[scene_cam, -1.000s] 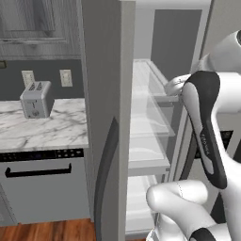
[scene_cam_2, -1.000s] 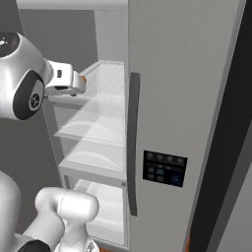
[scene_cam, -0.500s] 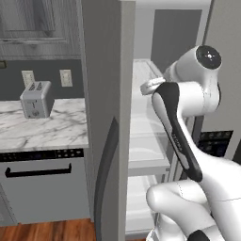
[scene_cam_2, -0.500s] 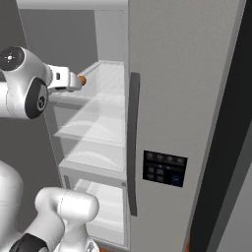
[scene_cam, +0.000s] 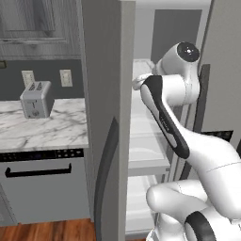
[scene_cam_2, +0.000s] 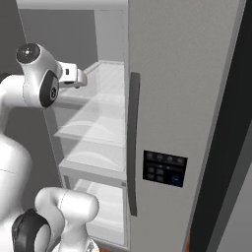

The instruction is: Pick the tangerine and mango from the fridge and place them on the plate next to the blender to make a fruit smoothie.

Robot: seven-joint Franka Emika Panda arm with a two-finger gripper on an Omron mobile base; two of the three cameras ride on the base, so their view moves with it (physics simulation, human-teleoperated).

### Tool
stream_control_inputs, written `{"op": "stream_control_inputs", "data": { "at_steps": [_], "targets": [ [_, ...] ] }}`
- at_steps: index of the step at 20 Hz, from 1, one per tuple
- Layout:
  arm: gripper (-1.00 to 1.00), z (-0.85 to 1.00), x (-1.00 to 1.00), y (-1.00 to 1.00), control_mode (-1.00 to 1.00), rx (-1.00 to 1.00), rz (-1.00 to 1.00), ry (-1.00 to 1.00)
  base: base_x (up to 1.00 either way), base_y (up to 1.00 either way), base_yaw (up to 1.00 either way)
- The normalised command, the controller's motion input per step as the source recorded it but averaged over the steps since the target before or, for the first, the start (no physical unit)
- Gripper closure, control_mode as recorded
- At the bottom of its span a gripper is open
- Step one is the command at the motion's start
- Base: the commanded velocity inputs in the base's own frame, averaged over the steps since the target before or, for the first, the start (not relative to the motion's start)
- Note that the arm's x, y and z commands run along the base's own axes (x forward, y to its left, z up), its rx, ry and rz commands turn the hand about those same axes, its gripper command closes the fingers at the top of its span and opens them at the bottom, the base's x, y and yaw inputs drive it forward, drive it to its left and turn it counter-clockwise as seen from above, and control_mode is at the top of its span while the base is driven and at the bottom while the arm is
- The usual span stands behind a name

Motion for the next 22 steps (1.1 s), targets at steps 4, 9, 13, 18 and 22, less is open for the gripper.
{"op": "stream_control_inputs", "data": {
  "at_steps": [4, 9, 13, 18, 22],
  "targets": [
    [-1.00, -0.29, 0.49, 0.00, -1.00, 0.04, 0.00, 0.04, 0.00, 0.00, 0.00],
    [-1.00, -0.24, 0.38, 0.11, -1.00, 0.01, 0.00, 0.01, 0.00, 0.00, 0.00],
    [-1.00, -0.01, 0.39, 0.34, -1.00, 0.00, 0.00, 0.08, 0.00, 0.00, 0.00],
    [-1.00, -0.20, 0.39, 0.32, -1.00, 0.01, 0.00, 0.12, 0.00, 0.00, 0.00],
    [-1.00, -0.18, 0.51, 0.09, -1.00, 0.06, 0.00, 0.13, 0.00, 0.00, 0.00]
  ]
}}
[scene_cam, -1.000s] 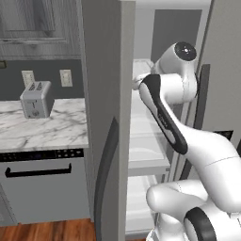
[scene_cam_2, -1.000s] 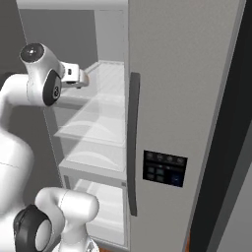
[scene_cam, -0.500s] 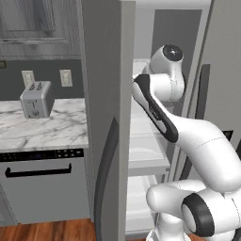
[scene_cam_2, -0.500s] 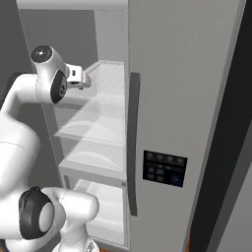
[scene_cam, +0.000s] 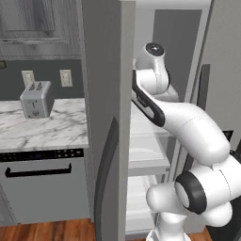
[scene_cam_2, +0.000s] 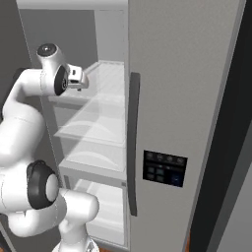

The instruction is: Pick the tangerine and mango from the fridge and place them on the plate next to the blender to make a fruit smoothie.

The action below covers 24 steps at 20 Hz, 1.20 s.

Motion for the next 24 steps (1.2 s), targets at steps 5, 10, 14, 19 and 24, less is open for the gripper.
{"op": "stream_control_inputs", "data": {
  "at_steps": [5, 10, 14, 19, 24],
  "targets": [
    [-1.00, -0.06, 0.53, 0.01, -1.00, 0.01, 0.00, 0.04, 0.00, 0.00, 0.00],
    [-1.00, -0.14, 0.31, 0.01, -1.00, 0.00, 0.00, 0.00, 0.00, 0.00, 0.00],
    [-1.00, -0.28, 0.22, 0.11, -1.00, 0.00, 0.00, 0.00, 0.00, 0.00, 0.00],
    [-1.00, -0.09, 0.26, 0.15, -1.00, 0.00, 0.00, 0.00, 0.00, 0.00, 0.00],
    [-1.00, -0.04, 0.35, 0.24, -1.00, 0.00, 0.00, 0.00, 0.00, 0.00, 0.00]
  ]
}}
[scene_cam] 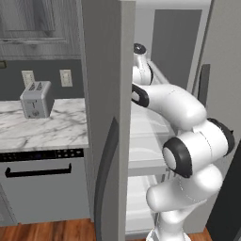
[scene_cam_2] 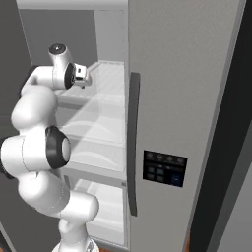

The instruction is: Pick the tangerine and mango from the fridge and place them on the plate next to the blender to make a fruit smoothie.

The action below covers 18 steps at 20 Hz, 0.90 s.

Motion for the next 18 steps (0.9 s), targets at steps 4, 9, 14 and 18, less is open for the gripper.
{"op": "stream_control_inputs", "data": {
  "at_steps": [4, 9, 14, 18],
  "targets": [
    [-1.00, 0.00, 0.33, 0.18, -1.00, 0.00, 0.00, 0.00, 0.00, 0.00, 0.00],
    [-1.00, -0.01, 0.31, 0.03, -1.00, 0.00, 0.00, 0.00, 0.00, 0.00, 0.00],
    [-1.00, -0.02, 0.32, 0.01, -1.00, 0.00, 0.00, 0.00, 0.00, 0.00, 0.00],
    [-1.00, -0.05, 0.34, 0.00, -1.00, 0.00, 0.00, 0.00, 0.00, 0.00, 0.00]
  ]
}}
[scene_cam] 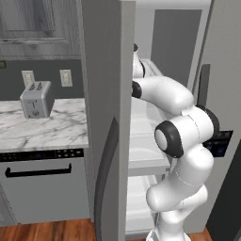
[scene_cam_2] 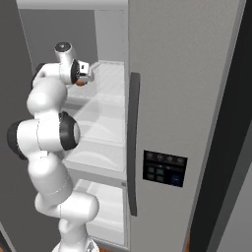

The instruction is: Pick the tangerine and mango from the fridge and place them on the plate next to the blender to make a fruit smoothie.

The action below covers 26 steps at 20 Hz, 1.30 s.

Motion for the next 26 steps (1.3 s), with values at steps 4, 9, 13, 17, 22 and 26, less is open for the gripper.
{"op": "stream_control_inputs", "data": {
  "at_steps": [4, 9, 13, 17, 22, 26],
  "targets": [
    [-1.00, -0.01, 0.37, 0.00, -1.00, 0.00, 0.00, 0.00, 0.00, 0.00, 0.00],
    [-1.00, -0.03, 0.30, 0.00, -1.00, 0.00, 0.00, 0.00, 0.00, 0.00, 0.00],
    [-1.00, -0.06, 0.19, 0.00, -1.00, 0.00, 0.00, 0.00, 0.00, 0.00, 0.00],
    [-1.00, -0.26, -0.05, 0.00, -1.00, 0.00, 0.00, 0.00, 0.00, 0.00, 0.00],
    [-1.00, -0.22, -0.12, 0.00, -1.00, 0.00, 0.00, 0.00, 0.00, 0.00, 0.00],
    [1.00, 0.00, 0.00, 0.00, -1.00, 0.00, 0.00, 0.00, 0.00, 0.00, 0.00]
  ]
}}
